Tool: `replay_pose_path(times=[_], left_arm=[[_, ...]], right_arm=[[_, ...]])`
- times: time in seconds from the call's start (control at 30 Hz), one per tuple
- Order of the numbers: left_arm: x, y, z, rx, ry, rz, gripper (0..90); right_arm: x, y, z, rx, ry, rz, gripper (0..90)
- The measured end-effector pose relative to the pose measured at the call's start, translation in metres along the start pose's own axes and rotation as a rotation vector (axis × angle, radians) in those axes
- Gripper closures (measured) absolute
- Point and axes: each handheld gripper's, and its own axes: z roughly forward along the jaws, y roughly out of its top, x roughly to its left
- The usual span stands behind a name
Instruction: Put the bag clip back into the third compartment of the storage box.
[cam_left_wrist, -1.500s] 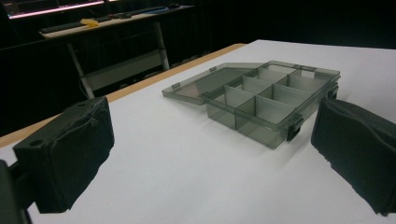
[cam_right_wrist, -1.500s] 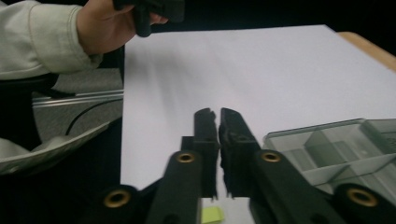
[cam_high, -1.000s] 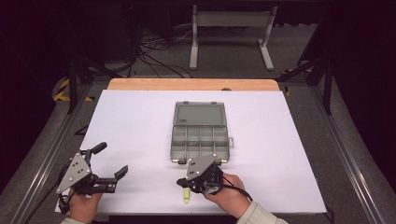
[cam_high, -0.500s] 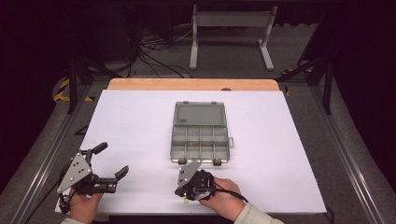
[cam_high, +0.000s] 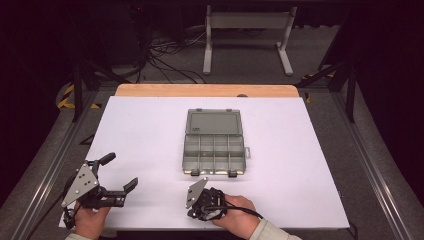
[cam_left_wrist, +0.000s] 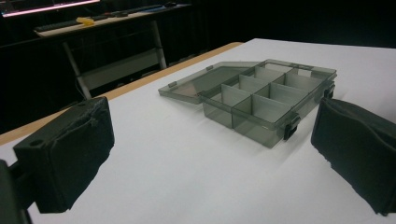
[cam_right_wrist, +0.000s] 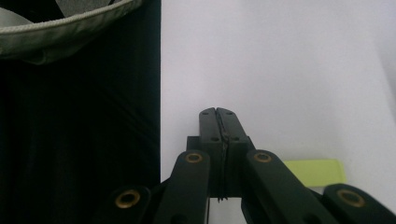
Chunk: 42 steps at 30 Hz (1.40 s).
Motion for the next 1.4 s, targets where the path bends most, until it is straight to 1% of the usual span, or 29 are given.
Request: replay_pose_path(times=[0.2, 0.3, 0.63, 0.9, 0.93, 1.03, 1.1, 1.2, 1.33, 1.4], left_arm=[[0.001, 0.000, -0.001, -0.002, 0.007, 0.003, 0.1], [0.000, 0.000, -0.001, -0.001, 0.006, 0.000, 0.1], [0.000, 0.001, -0.001, -0.006, 0.009, -0.001, 0.1], [0.000, 0.000, -0.001, -0.003, 0.011, -0.004, 0.1], [0.000, 0.000, -0.001, -0.004, 0.011, -0.001, 0.1], [0.000, 0.001, -0.001, -0.005, 0.010, -0.001, 0.1], [0.000, 0.001, -0.001, -0.004, 0.011, -0.001, 0.1], [0.000, 0.000, -0.001, -0.004, 0.012, -0.002, 0.1], [0.000, 0.000, -0.002, -0.006, 0.016, -0.004, 0.1], [0.000, 0.000, -0.002, -0.003, 0.014, -0.004, 0.1]], right_arm=[[0.000, 0.000, 0.004, 0.019, 0.005, -0.005, 90.0], [0.000, -0.001, 0.004, 0.020, 0.009, -0.003, 90.0], [-0.002, -0.008, -0.004, 0.023, -0.006, 0.011, 90.0], [-0.005, -0.021, -0.012, 0.026, -0.023, 0.039, 90.0], [-0.005, -0.022, -0.014, 0.029, -0.022, 0.050, 90.0], [-0.007, -0.026, -0.016, 0.026, -0.040, 0.054, 90.0], [-0.008, -0.029, -0.019, 0.030, -0.039, 0.064, 90.0], [-0.009, -0.031, -0.020, 0.028, -0.044, 0.067, 90.0], [-0.013, -0.037, -0.025, 0.031, -0.055, 0.092, 90.0], [-0.016, -0.039, -0.026, 0.024, -0.059, 0.091, 90.0]])
